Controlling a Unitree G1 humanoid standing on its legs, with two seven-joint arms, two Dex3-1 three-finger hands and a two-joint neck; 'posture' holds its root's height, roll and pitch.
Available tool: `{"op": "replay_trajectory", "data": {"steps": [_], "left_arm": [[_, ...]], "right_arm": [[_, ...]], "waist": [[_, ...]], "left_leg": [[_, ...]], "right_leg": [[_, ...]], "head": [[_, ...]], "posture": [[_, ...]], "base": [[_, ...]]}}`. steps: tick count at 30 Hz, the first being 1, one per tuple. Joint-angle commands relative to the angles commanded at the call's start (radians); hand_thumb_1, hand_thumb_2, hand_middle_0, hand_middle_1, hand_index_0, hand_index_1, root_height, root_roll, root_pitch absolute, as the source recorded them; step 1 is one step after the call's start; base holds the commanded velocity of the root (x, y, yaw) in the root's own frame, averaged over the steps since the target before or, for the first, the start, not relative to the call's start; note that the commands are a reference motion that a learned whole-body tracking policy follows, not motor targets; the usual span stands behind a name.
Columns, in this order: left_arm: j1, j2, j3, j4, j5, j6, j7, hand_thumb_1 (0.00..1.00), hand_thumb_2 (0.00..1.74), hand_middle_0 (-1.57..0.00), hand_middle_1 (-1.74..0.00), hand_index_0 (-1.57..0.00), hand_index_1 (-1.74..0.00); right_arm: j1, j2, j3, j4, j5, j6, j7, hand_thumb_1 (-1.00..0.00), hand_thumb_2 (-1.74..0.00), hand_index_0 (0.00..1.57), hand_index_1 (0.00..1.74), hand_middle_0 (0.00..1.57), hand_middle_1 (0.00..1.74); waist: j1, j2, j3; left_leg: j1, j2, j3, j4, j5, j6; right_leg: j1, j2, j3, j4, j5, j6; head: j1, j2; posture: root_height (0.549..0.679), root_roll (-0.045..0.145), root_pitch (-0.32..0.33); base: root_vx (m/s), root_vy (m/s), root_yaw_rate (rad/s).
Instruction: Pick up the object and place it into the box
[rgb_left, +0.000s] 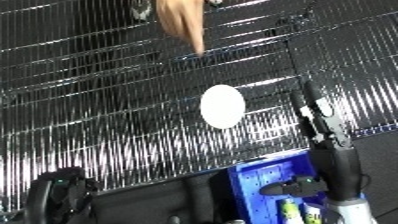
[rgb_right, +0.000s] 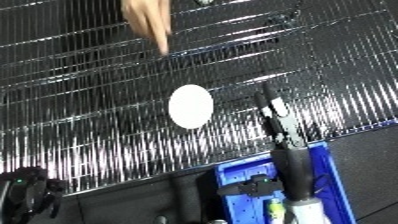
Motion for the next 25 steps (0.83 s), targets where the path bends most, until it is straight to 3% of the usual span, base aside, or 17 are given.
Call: {"op": "replay_trajectory", "data": {"steps": [7,14,25], "left_arm": [[0.017,-0.001,-0.004,0.001,0.002,0.007,-0.008,1.00,1.74,-1.57,-1.74,-1.57,-1.74],[0.023,0.001,-0.008,-0.002,0.003,0.011,-0.009,1.00,1.74,-1.57,-1.74,-1.57,-1.74],[0.002,-0.001,-0.012,-0.003,0.010,0.002,0.002,1.00,1.74,-1.57,-1.74,-1.57,-1.74]], "right_arm": [[0.011,0.012,0.005,-0.012,-0.011,0.004,-0.020,0.00,0.00,0.00,0.00,0.00,0.00],[0.012,0.013,0.002,-0.010,-0.019,-0.003,-0.023,0.00,0.00,0.00,0.00,0.00,0.00],[-0.025,0.002,0.004,0.043,-0.025,0.026,-0.014,0.00,0.00,0.00,0.00,0.00,0.00]], "waist": [[0.012,-0.001,0.000],[0.015,-0.001,0.003],[0.022,0.005,0.003]], "left_leg": [[0.001,-0.006,-0.001,0.010,-0.002,0.0028],[-0.007,-0.006,0.001,0.016,-0.001,0.0032],[-0.039,-0.007,0.001,0.033,0.001,0.0009]], "right_leg": [[0.000,-0.0013,-0.006,0.012,-0.004,0.0001],[-0.012,-0.0018,-0.008,0.021,-0.001,0.0020],[-0.048,-0.0093,-0.014,0.039,0.008,0.0052]], "head": [[-0.007,-0.023],[0.013,-0.022],[0.067,0.002]], "posture": [[0.630,0.059,-0.036],[0.628,0.056,-0.037],[0.624,0.053,-0.030]], "base": [[0.039,0.014,0.116],[0.009,0.004,0.049],[0.010,-0.001,0.037]]}}
